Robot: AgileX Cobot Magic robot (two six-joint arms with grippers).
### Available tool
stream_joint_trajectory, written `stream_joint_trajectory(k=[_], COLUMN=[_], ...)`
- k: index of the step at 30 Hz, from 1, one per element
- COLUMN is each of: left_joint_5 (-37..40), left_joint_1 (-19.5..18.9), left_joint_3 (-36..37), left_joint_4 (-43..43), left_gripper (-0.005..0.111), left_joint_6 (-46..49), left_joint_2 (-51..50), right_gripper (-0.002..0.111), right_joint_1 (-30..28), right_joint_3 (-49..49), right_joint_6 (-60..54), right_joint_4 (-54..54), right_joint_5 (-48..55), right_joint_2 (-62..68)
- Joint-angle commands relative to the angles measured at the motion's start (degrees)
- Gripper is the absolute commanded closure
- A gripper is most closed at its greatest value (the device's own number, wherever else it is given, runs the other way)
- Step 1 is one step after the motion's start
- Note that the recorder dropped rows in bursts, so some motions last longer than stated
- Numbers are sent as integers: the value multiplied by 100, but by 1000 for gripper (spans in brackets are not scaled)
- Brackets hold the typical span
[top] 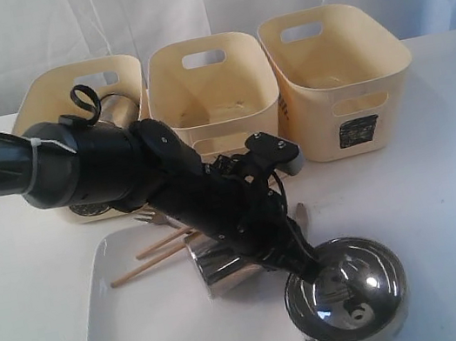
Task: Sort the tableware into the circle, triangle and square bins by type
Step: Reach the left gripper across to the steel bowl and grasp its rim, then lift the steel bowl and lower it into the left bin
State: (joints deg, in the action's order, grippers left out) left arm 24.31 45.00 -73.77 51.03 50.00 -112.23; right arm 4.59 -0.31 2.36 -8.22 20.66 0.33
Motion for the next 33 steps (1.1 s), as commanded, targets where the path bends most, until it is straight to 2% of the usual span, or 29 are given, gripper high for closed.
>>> stream_joint_trajectory(k=[1, 14, 21, 27, 33], left_joint_5=[208, -40, -554, -1485, -2349], left_joint_1=[29, 29, -36, -501, -1256], left_joint_3=[36, -310, -357, -357, -357], left_joint_4=[31, -155, -1415, -2017, -2622], left_gripper=[107, 107, 107, 107, 107], left_joint_6=[-34, -34, -237, -364, -355], left_joint_2=[-14, 832, 1479, 1926, 2195], right_gripper=[108, 108, 108, 108, 108], right_joint_1=[0, 0, 0, 0, 0], right_joint_3=[31, 31, 31, 31, 31], right_joint_6=[-16, -16, -16, -16, -16], right_joint_4=[31, 31, 31, 31, 31], right_joint_5=[-82, -82, -82, -82, -82], right_joint_2=[-33, -33, -33, -33, -33])
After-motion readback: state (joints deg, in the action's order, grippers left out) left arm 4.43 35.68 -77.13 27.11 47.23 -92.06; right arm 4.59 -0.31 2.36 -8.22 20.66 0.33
